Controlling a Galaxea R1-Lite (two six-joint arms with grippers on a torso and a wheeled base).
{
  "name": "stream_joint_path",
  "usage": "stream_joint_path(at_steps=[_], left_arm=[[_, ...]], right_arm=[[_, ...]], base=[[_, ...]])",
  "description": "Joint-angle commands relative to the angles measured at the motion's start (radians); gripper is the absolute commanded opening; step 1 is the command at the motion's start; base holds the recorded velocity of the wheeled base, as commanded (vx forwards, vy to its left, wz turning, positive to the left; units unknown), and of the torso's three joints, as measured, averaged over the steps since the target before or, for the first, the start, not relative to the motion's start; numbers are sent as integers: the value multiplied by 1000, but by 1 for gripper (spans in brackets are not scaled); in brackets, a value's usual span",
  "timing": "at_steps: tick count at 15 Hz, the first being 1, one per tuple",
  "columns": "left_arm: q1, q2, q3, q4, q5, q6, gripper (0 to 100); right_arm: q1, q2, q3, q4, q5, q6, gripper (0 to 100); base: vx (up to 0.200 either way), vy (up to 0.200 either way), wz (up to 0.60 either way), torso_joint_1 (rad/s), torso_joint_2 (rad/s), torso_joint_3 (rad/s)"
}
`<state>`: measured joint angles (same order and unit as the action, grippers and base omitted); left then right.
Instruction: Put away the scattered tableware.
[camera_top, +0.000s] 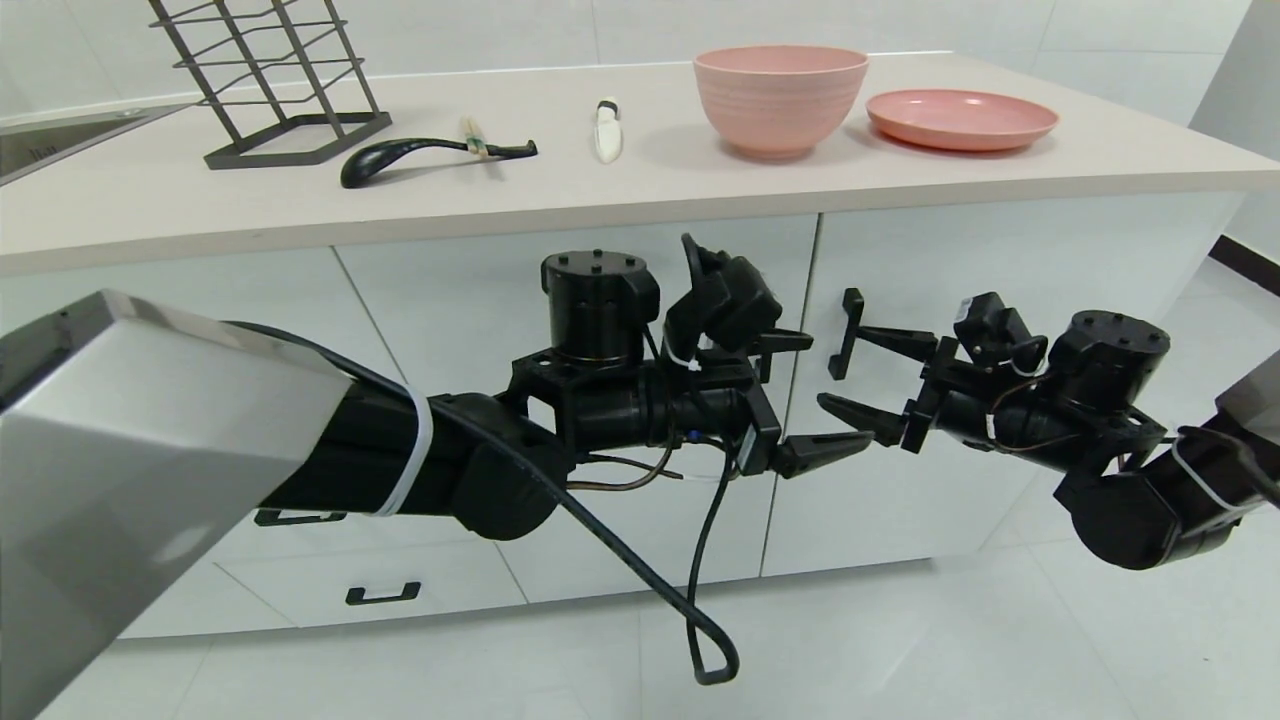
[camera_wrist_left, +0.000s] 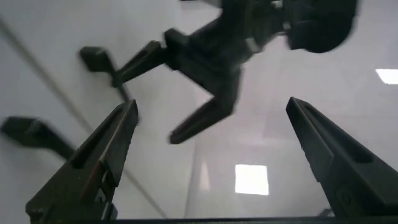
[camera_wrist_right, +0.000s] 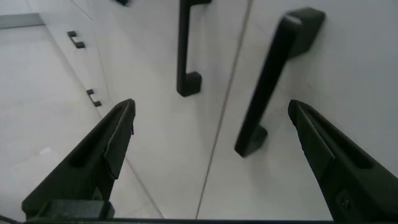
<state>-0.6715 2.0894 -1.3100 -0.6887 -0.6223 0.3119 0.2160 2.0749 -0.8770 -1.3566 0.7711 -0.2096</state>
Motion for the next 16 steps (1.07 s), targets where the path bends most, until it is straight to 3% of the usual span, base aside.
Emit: stream_joint_path(at_steps=[1,3,9,14,15,16], left_arm=[[20,23,-28,-5,61,12,100],[29,18,-31,-9,64,22,100],[27,20,-34,-55,47,15,100],[24,21,-48,-55,50,12,100],[9,24,-68,-57,56,-19,100],[-5,31,-84,-57,59,-30,100]], right_arm=[[2,39,-57,-4,36,2,100],[3,47,-60,-9,68,4,100],[49,37,-42,-15,148,4,100],[57,-61,90,-15,178,-4,100],[56,-157,199,-13,177,-16,100],[51,-207,276,-10,177,-31,100]], base=[[0,0,0,0,0,0],[0,0,0,0,0,0],[0,0,0,0,0,0],[0,0,0,0,0,0],[0,0,0,0,0,0],[0,0,0,0,0,0]])
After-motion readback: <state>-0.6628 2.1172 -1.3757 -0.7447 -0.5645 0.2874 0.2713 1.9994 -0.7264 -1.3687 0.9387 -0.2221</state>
